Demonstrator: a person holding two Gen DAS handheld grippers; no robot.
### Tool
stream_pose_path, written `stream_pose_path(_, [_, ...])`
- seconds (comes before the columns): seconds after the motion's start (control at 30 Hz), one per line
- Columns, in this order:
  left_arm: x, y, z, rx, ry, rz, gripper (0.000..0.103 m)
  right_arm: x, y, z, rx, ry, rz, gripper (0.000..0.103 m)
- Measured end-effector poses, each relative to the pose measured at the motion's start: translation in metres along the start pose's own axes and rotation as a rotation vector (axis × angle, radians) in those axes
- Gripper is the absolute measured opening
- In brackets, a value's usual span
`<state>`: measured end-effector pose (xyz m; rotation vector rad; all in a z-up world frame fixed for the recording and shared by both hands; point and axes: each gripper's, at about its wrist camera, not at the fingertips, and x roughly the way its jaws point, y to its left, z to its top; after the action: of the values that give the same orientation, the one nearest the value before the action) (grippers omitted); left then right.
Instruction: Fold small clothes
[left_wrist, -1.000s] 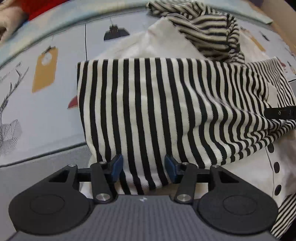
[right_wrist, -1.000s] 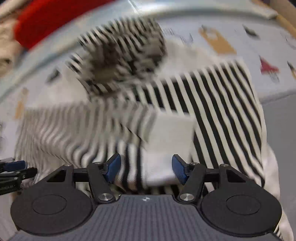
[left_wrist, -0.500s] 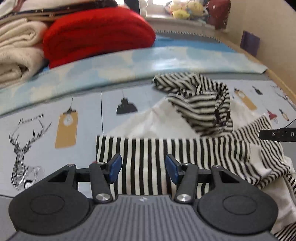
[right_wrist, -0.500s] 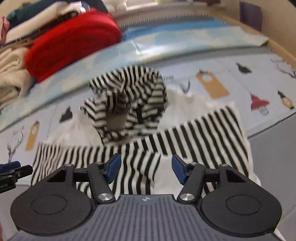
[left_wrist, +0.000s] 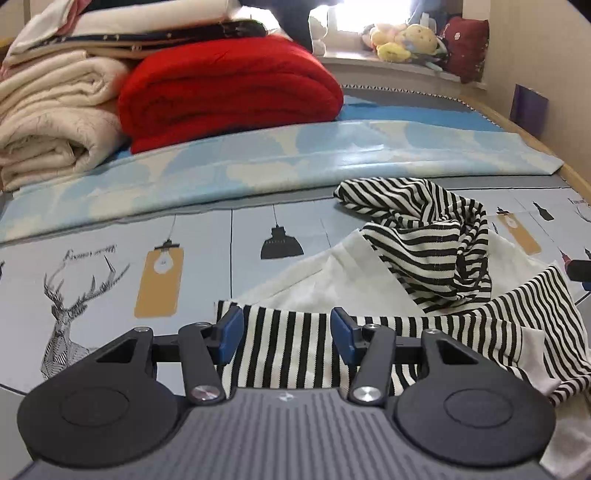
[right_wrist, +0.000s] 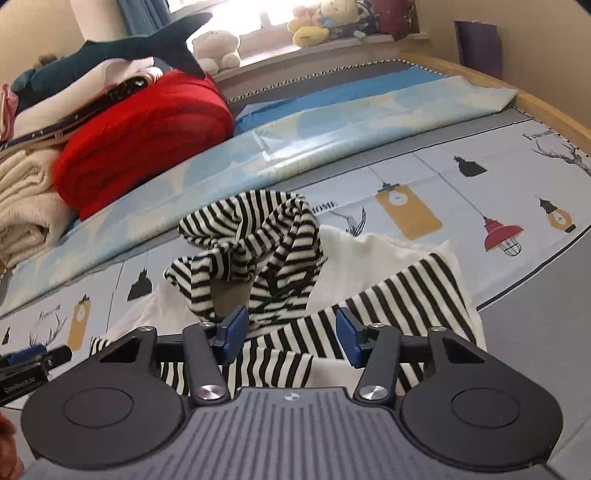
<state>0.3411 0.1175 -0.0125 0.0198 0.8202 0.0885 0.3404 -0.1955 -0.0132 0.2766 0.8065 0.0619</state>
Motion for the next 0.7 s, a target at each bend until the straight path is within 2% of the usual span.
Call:
stream_pose_path(0.1, [0.004,-0.001,-0.001,-0.004,0.020,-0.006,0.058,-0.003,-0.003,0.004,0.011,-0.012,0.009,0.042])
stream_pose_path(0.2, [0.006,-0.007,-0.002,0.017,0.012,0.015,0.058,-0.007,-0.004,0.006,0.003,-0.038,-0.009,0.041])
stream_pose_path(0.3, [0.007,-0.008,-0.001,0.010,0.021,-0.023,0.057,-0.013,-0.005,0.008,-0.010,-0.064,-0.021,0.041])
stream_pose_path(0.4, [0.005,-0.008,0.003,0.000,0.019,-0.051,0.036,-0.017,-0.008,0.013,-0.024,-0.068,-0.022,0.041])
stream_pose_path(0.43, [0.004,-0.008,0.005,-0.004,0.019,-0.070,0.021,-0.018,-0.010,0.015,-0.020,-0.062,-0.028,0.042])
stream_pose_path(0.47, [0.004,-0.010,0.008,-0.006,0.022,-0.088,0.000,-0.018,-0.013,0.017,-0.009,-0.055,-0.028,0.042])
stream_pose_path(0.6, [0.004,-0.029,0.031,0.013,0.015,-0.167,0.000,-0.022,-0.031,0.028,0.089,-0.025,0.033,0.042])
stream_pose_path(0.7, [0.015,-0.045,0.055,-0.016,0.017,-0.190,0.000,-0.026,-0.037,0.032,0.089,-0.027,0.020,0.042])
